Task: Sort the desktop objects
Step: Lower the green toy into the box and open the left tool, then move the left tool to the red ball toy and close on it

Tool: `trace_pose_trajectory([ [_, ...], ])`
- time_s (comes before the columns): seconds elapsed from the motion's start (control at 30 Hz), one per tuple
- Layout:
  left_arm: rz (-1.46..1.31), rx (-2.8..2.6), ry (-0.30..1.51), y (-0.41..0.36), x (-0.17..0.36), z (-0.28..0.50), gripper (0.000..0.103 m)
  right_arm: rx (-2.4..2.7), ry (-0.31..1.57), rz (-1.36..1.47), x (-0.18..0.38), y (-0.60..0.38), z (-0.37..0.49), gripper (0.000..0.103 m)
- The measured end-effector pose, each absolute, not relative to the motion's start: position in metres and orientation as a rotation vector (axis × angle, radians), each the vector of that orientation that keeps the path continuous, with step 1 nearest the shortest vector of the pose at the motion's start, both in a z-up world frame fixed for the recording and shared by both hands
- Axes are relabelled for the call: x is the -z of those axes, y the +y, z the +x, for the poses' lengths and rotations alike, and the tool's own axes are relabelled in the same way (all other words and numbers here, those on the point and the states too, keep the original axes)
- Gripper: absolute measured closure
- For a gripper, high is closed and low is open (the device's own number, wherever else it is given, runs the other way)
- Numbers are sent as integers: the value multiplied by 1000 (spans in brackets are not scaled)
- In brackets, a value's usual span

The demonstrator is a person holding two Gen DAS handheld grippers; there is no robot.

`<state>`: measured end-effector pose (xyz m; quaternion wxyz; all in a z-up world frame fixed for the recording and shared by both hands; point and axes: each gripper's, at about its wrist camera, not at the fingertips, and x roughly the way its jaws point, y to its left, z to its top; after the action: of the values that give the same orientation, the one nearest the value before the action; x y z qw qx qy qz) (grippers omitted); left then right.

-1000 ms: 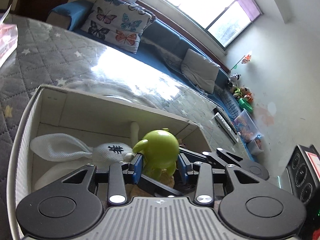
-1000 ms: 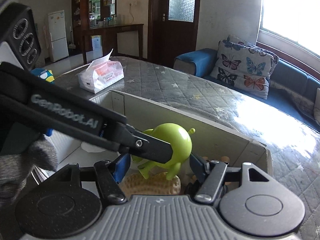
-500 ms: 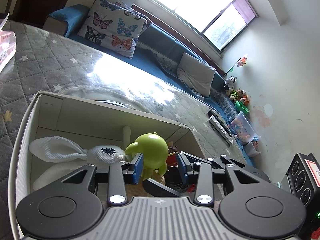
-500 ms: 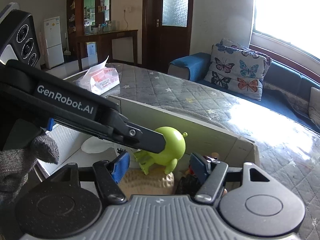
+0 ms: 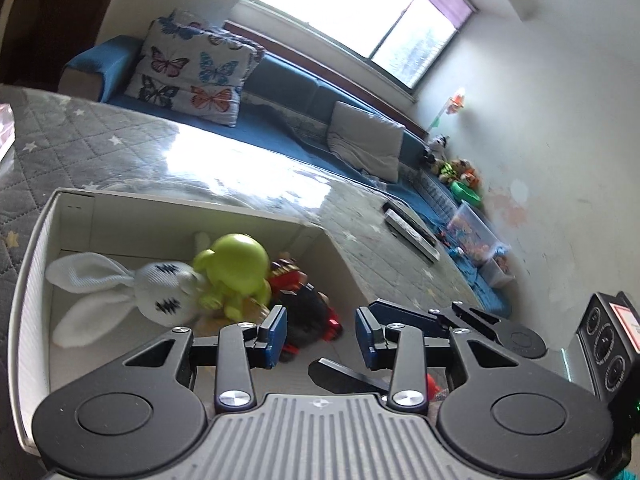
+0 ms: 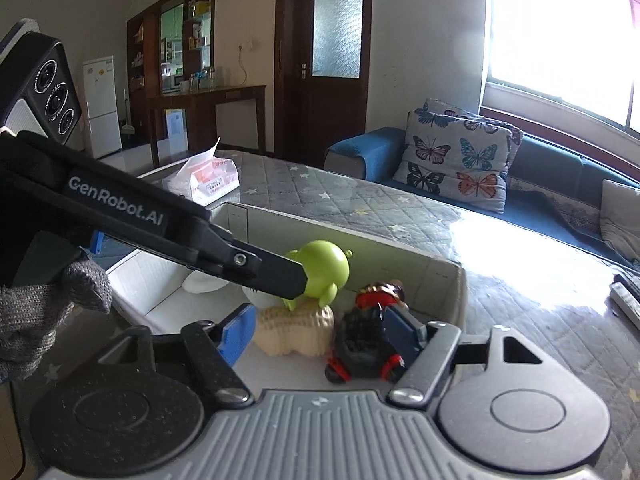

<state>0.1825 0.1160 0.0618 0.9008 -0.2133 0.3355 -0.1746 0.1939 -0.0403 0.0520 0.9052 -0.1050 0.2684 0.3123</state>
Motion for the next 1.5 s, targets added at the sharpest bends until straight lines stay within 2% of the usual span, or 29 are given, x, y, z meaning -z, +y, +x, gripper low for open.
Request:
trace_pose_trajectory([
  [0.3, -362, 428, 699, 78, -63, 145, 63, -599, 556, -234, -41, -75, 150, 29],
  [0.6, -323, 498, 754, 44, -42, 129, 63, -522, 591, -218, -21, -112, 129, 29],
  [0.93, -331, 533, 809, 15, -21, 144, 63, -431, 622, -189, 0, -143, 143, 27],
  [1.5, -333, 544, 808, -4, -20, 165, 63, -485, 653, -167, 18, -151, 167, 27],
])
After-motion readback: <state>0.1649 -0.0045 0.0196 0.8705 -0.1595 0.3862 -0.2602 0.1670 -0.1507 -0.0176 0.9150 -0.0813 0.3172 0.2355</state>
